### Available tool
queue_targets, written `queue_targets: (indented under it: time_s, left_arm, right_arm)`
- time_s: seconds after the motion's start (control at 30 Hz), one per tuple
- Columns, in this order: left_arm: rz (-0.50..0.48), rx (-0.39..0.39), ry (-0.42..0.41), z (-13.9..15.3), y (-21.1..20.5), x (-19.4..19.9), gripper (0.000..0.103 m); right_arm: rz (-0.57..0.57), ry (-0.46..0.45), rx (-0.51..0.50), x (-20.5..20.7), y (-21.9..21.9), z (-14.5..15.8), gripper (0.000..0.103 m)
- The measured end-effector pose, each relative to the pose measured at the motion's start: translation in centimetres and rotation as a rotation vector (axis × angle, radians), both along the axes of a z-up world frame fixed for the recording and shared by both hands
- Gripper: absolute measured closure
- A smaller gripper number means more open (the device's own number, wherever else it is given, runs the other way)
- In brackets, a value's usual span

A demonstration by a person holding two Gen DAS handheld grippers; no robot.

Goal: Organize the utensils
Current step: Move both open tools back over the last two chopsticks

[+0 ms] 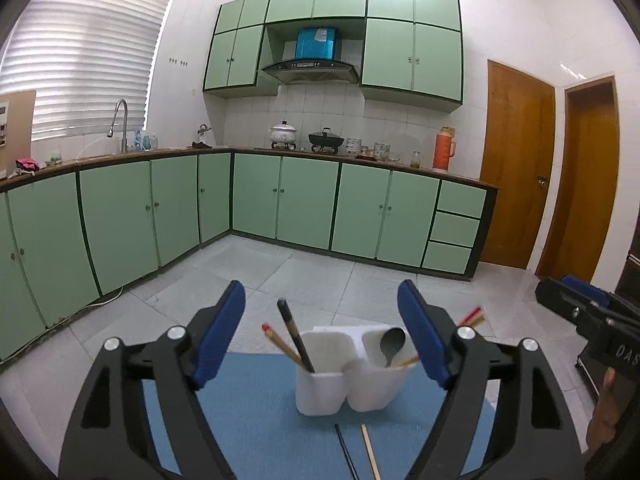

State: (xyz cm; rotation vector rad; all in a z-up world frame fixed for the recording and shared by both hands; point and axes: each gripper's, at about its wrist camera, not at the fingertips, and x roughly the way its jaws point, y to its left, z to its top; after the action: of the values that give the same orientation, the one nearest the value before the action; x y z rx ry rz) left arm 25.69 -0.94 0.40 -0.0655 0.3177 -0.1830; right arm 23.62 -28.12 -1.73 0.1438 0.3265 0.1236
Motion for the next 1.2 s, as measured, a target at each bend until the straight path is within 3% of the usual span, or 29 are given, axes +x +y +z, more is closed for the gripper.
queue_targets:
  time_s: [0.2,0.5,1.2]
  left_arm:
    - [-0.003,0.014,0.014,-0.9,0.0,-3.3,0.017]
    - [-0.037,0.039,0.07,-3.1,-0.3,-7.3,0.013]
    - [0.004,0.109,0.225,-9.9,1.7,-12.4,0.012]
  right_arm:
    - [-0.034,0.002,0.025,-3.1,-0.9,-1.2,0.015]
    - [-0.027,0.041,0.032,-6.6,-0.3,-3.3,0.007]
    - [0.006,0.232,-0.032,-11.4,2.9,-11.1,0.006]
